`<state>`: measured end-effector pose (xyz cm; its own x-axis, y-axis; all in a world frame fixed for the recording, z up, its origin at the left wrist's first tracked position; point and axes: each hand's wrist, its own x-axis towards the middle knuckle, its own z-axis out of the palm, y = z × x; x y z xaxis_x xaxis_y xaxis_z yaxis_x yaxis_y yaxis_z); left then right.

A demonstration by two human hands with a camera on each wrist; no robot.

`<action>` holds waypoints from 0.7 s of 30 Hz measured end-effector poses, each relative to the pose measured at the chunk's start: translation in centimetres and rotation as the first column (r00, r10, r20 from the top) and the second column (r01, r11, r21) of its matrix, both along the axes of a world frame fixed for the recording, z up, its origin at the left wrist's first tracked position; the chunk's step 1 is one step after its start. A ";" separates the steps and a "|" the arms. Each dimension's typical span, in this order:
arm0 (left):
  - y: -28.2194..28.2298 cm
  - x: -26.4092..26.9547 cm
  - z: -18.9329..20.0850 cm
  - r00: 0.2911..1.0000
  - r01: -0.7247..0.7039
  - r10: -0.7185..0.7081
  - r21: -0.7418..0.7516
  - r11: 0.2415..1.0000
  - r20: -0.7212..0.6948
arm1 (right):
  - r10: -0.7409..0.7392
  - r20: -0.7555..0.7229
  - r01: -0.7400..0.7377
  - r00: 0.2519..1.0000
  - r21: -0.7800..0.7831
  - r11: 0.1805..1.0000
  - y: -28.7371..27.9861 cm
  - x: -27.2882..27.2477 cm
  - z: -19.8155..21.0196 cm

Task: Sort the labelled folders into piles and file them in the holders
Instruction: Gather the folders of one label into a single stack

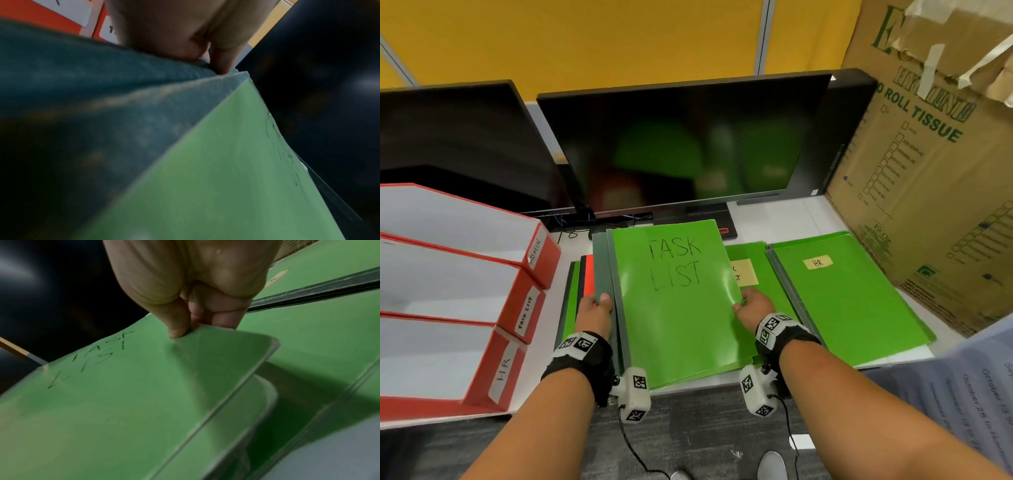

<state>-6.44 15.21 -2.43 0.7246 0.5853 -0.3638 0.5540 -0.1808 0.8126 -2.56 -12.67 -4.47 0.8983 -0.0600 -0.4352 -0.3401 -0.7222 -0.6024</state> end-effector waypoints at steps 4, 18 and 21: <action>-0.5 -0.2 0.1 1.000 -0.001 0.002 0.048 0.999 -0.014 | -0.028 -0.008 0.028 1.000 -0.005 1.000 -0.3 0.1 -0.6; 3.1 -0.5 1.0 0.964 -0.267 0.266 0.074 0.961 0.023 | -0.310 0.081 0.318 0.947 -0.115 0.941 -4.7 0.7 -1.5; 3.8 -0.5 1.2 0.948 -0.316 0.313 0.060 0.947 0.054 | -0.313 0.088 0.324 0.946 -0.204 0.924 -5.4 1.1 -1.8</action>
